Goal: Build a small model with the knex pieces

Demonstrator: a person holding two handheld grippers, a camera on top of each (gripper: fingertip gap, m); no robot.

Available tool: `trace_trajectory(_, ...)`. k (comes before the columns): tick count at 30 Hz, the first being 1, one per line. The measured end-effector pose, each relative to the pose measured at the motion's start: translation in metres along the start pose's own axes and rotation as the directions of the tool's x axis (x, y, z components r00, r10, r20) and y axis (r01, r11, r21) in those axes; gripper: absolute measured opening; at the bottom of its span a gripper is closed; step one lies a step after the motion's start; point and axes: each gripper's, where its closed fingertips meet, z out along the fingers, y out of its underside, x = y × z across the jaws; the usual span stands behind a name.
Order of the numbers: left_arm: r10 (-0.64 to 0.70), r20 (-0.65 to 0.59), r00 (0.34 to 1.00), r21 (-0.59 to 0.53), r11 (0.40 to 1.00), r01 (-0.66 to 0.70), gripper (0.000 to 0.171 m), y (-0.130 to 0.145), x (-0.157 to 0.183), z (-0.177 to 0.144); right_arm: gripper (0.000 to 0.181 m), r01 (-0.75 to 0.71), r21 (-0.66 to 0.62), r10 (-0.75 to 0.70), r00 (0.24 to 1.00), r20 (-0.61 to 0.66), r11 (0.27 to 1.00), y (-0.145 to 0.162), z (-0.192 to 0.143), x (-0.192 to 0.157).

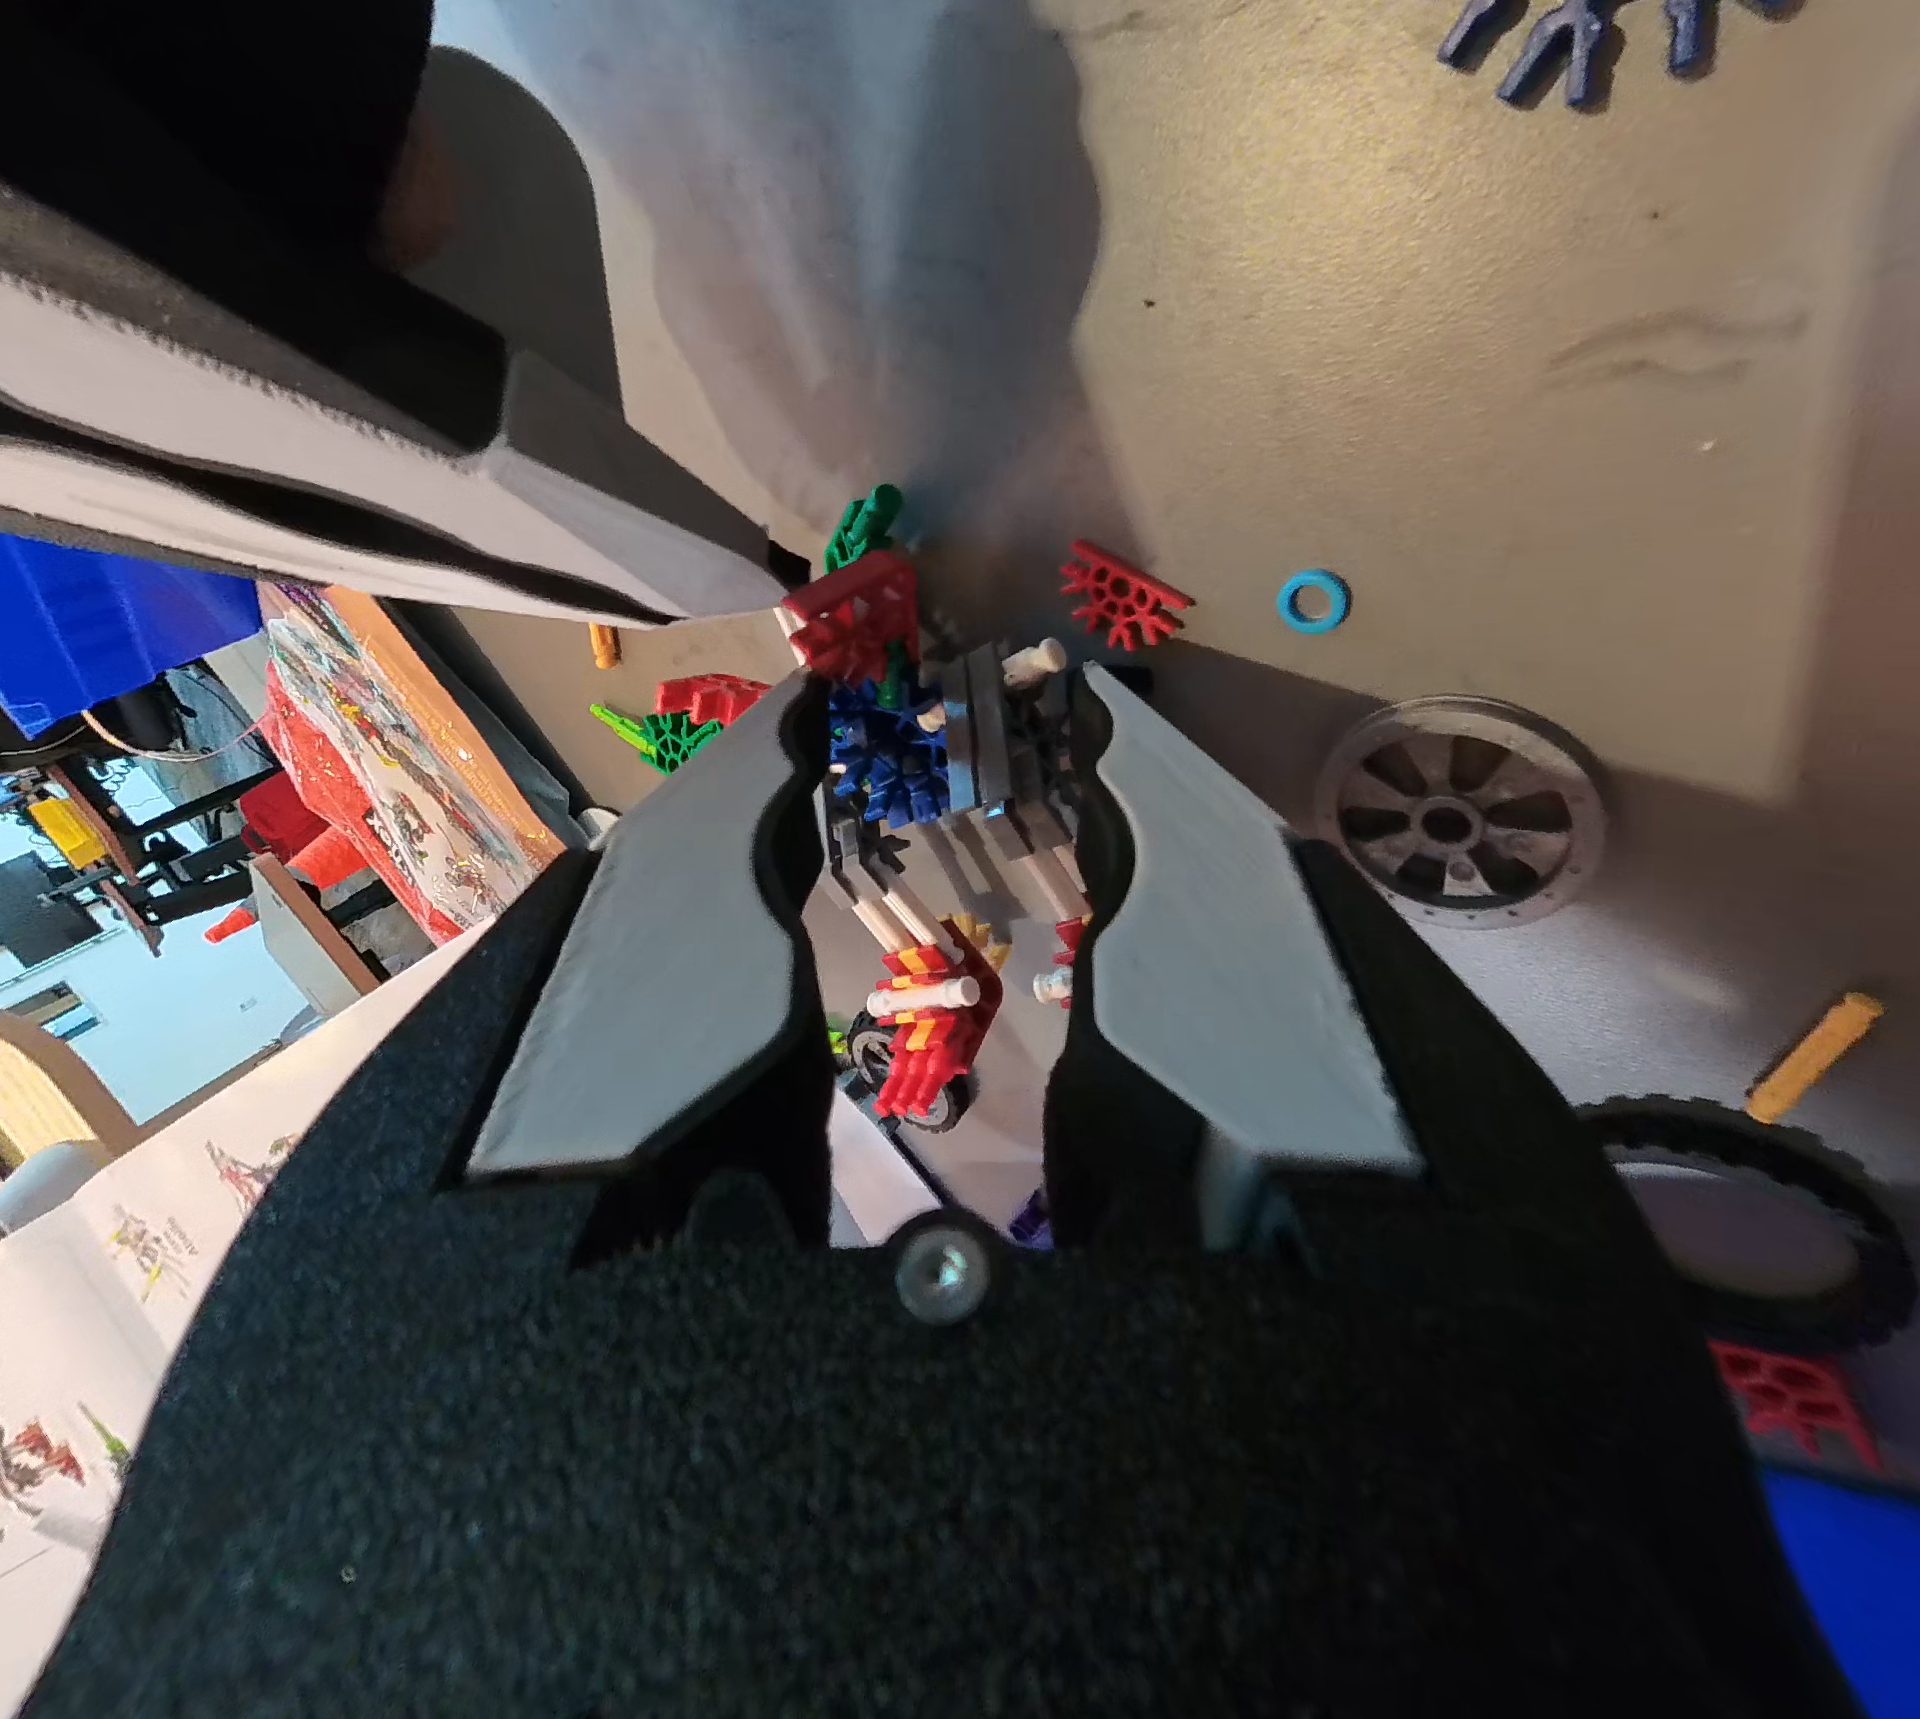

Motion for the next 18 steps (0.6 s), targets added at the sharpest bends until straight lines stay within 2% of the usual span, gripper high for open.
trace_trajectory(6,0.001,-0.038,0.999,0.016,1.000,-0.001,0.035,-0.004,0.005,-0.001,0.004,0.014,0.037,-0.015,1.000,0.022,0.999,-0.010,-0.007,-0.003)
trace_trajectory(9,0.011,-0.029,1.000,0.017,1.000,-0.011,0.035,-0.006,0.003,0.000,0.005,0.052,-0.041,-0.052,0.999,0.006,0.998,0.005,0.002,-0.003)
trace_trajectory(13,-0.018,-0.012,1.000,0.015,1.000,0.018,0.035,-0.007,0.001,0.001,0.004,-0.014,0.046,0.012,0.999,0.042,0.999,0.005,-0.005,0.001)
trace_trajectory(18,-0.017,0.018,1.000,0.018,1.000,0.016,0.037,-0.006,-0.005,-0.003,0.004,-0.015,0.067,0.013,0.999,0.031,0.998,0.009,-0.010,0.005)
